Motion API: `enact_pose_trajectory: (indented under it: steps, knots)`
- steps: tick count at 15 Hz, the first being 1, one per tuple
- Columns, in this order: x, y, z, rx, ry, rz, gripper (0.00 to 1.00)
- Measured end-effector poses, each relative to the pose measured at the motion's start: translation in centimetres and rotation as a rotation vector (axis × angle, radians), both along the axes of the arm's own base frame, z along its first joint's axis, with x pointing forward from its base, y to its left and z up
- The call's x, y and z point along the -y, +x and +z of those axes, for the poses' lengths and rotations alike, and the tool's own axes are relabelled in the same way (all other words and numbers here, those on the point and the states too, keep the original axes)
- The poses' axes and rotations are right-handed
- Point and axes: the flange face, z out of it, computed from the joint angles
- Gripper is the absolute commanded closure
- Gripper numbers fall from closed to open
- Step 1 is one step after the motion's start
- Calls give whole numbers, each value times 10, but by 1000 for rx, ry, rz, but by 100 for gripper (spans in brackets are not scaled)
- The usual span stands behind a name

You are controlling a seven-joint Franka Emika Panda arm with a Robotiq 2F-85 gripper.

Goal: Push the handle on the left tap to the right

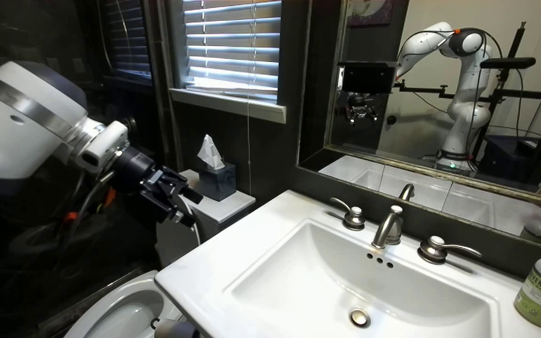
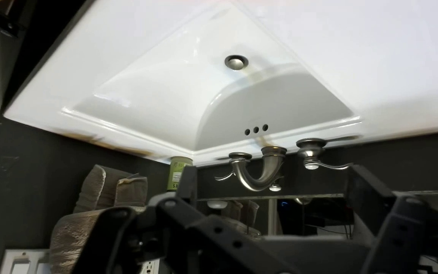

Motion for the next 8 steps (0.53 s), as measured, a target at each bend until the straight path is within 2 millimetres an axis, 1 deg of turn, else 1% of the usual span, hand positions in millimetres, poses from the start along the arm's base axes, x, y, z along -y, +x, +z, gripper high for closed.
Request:
enact_pose_trajectory:
  steps: [4, 6, 8]
  knots:
    - [46, -4, 13, 11, -9, -68, 0]
    - [64, -8, 14, 12, -15, -101, 0]
    - [78, -13, 9, 3, -18, -129, 0]
